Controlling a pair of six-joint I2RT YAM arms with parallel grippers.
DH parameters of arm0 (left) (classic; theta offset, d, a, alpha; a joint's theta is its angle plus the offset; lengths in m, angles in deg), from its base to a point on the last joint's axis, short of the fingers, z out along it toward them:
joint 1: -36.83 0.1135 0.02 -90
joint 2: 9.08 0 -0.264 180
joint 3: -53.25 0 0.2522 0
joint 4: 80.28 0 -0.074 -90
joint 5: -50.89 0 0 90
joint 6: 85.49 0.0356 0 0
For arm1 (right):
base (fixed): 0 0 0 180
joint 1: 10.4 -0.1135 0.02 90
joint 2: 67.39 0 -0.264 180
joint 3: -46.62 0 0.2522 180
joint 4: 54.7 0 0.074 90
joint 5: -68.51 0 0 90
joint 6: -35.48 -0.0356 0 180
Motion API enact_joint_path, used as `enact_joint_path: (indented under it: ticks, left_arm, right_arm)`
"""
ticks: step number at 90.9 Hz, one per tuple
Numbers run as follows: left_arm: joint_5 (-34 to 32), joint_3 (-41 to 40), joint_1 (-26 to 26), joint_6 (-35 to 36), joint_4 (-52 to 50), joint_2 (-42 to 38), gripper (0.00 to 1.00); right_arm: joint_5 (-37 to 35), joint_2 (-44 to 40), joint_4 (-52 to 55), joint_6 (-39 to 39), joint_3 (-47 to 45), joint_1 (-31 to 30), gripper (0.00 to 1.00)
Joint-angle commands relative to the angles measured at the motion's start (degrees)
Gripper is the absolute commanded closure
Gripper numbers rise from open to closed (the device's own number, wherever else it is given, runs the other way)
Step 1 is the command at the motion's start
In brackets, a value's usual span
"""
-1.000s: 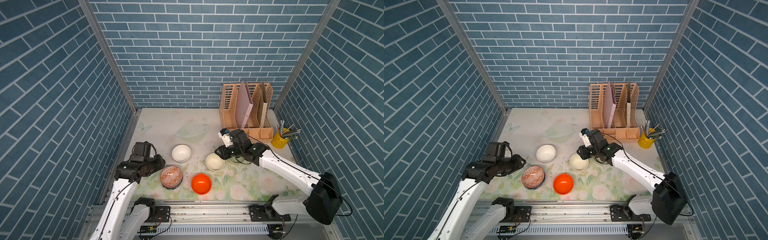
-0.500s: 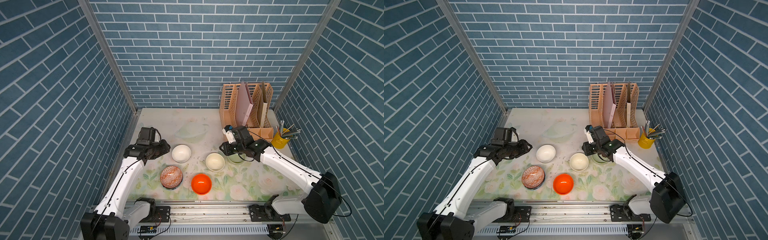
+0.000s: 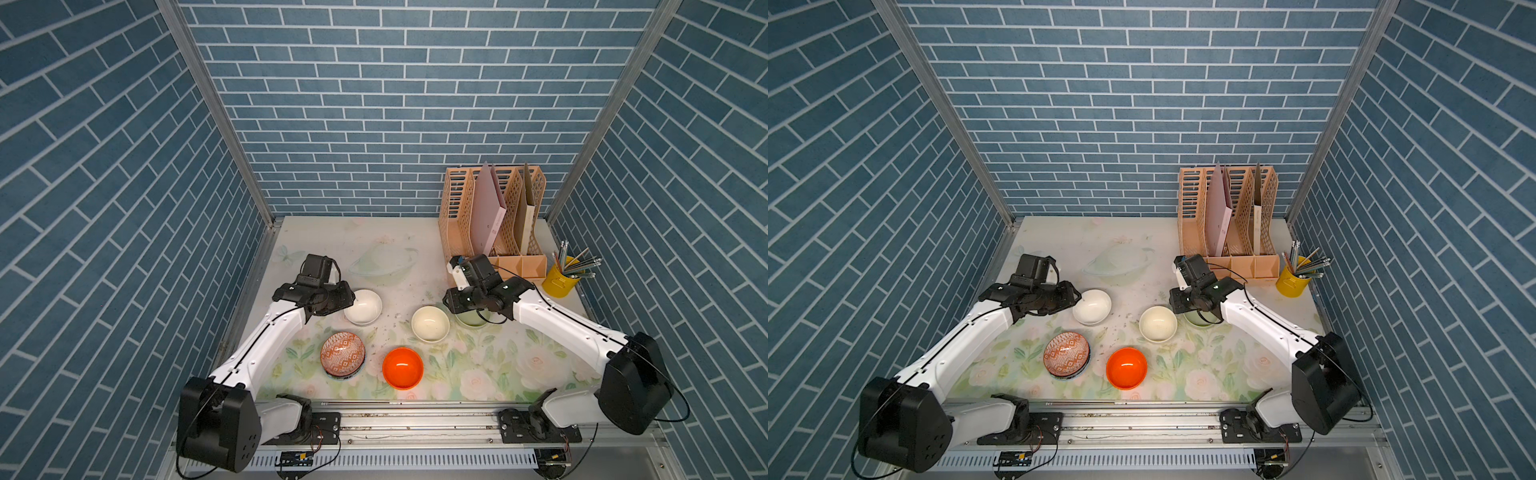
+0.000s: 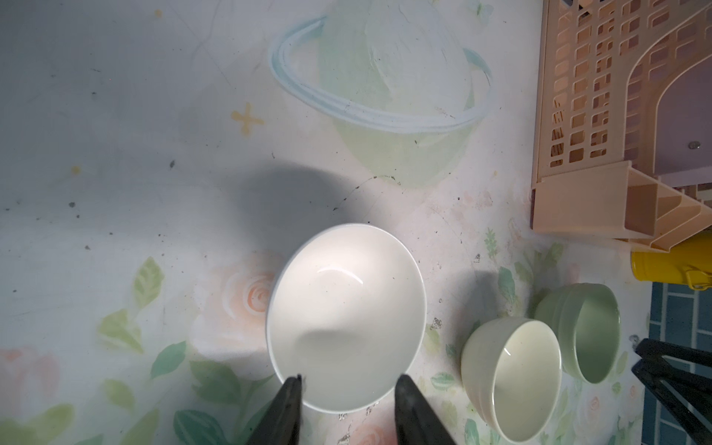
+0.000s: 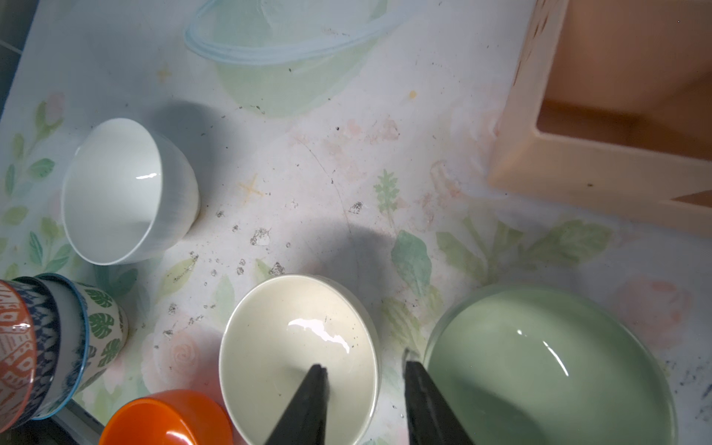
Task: Stack the bowls
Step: Pick up the bowl from the center of the board.
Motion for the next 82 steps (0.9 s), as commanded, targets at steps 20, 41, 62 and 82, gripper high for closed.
enact_joint_path:
  ticks: [20,41,62,82]
  left_arm:
    - [-7.8,-0.4,-0.7,0.4,1.1,4.0,0.56]
    - [-7.0,-0.3,-0.7,0.1,2.8,6.6,0.57]
    - [-5.1,0.2,-0.8,0.1,3.1,3.7,0.57]
    - [-4.6,0.5,-1.6,-0.1,2.5,1.7,0.57]
  right_arm:
    - [0.7,1.0,0.0,0.1,-1.7,0.1,0.61]
    - [0.7,1.7,-0.5,0.1,-3.1,0.0,0.61]
    - [2.4,3.1,-1.7,0.0,-3.7,-0.3,0.62]
    - [2.4,3.9,-2.1,0.2,-3.9,-0.4,0.64]
